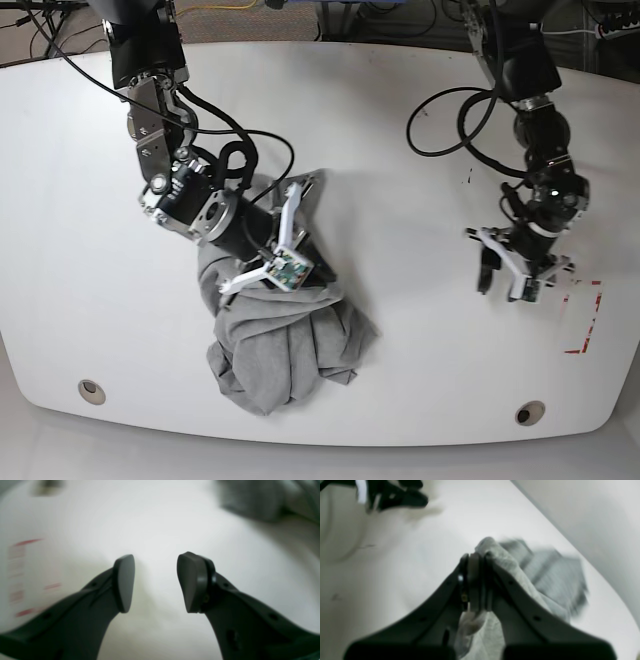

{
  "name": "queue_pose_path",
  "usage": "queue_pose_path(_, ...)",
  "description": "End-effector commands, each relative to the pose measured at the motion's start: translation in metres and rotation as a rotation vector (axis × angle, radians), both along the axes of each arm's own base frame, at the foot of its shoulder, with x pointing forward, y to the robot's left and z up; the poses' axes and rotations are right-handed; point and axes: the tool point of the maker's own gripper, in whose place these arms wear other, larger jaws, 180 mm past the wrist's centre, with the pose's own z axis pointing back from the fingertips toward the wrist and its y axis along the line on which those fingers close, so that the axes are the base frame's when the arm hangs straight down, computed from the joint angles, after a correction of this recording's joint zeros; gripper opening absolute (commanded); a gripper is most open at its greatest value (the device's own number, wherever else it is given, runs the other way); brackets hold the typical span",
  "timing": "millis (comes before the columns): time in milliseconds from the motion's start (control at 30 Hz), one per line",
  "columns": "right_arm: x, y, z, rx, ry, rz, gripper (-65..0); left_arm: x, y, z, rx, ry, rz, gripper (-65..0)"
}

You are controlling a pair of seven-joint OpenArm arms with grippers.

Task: Fold the T-shirt properly
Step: 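Lift the shirt with the right gripper and swing it toward the left gripper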

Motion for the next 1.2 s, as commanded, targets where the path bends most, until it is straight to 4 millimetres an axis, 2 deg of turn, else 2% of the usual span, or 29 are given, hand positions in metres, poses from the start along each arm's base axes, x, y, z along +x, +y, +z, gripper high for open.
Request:
queue_pose_path(0, -0.007, 0.028, 0.019, 0.037, -0.053, 0.085, -62.1, 0.003, 0.02, 0.032, 0.024, -0.082, 0.024, -35.6)
queue_pose_path(33, -0.012, 0.035, 0.019, 0.039, -0.052, 0.11, -62.1, 0.002, 0.027, 0.036, 0.035, -0.089, 0.036, -35.6)
queue_pose_path(67, -0.021, 0.049, 0.018, 0.039, -0.05, 0.159, -62.1, 0.0, 0.042, 0.044, 0.056, -0.106, 0.065, -35.6)
queue_pose_path(167, -0.038, 0.069, 0.015, 0.042, -0.041, 0.242, -62.1, -0.005, 0.065, 0.059, 0.087, -0.134, 0.114, -35.4)
queue_pose_path(267, -0.064, 0.091, 0.007, 0.012, -0.039, 0.352, -62.1, -0.013, 0.081, 0.06, 0.106, -0.132, 0.145, -35.4)
queue_pose_path(333, -0.074, 0.099, 0.007, 0.022, -0.038, 0.394, -62.1, -0.017, 0.09, 0.061, 0.12, -0.129, 0.16, -35.3)
queue_pose_path(467, -0.088, 0.109, 0.009, 0.035, -0.043, 0.452, -62.1, -0.019, 0.091, 0.062, 0.109, -0.133, 0.159, -35.3)
queue_pose_path(567, -0.085, 0.106, 0.009, 0.033, -0.046, 0.438, -62.1, -0.019, 0.088, 0.063, 0.074, -0.145, 0.151, -35.3)
queue_pose_path(733, -0.064, 0.081, 0.006, 0.011, -0.048, 0.361, -62.1, -0.021, 0.074, 0.05, 0.049, -0.106, 0.121, -35.3)
queue_pose_path(800, -0.054, 0.067, 0.006, 0.0, -0.053, 0.317, -62.1, -0.019, 0.058, 0.043, 0.041, -0.085, 0.086, -35.3)
queue_pose_path(1000, -0.024, 0.01, -0.001, 0.024, -0.027, 0.111, -62.1, -0.014, 0.007, 0.021, -0.018, -0.04, -0.007, -35.1)
queue_pose_path(1167, -0.015, -0.025, -0.007, 0.029, -0.011, -0.003, -62.1, -0.012, -0.032, -0.005, -0.074, 0.027, -0.08, -35.1)
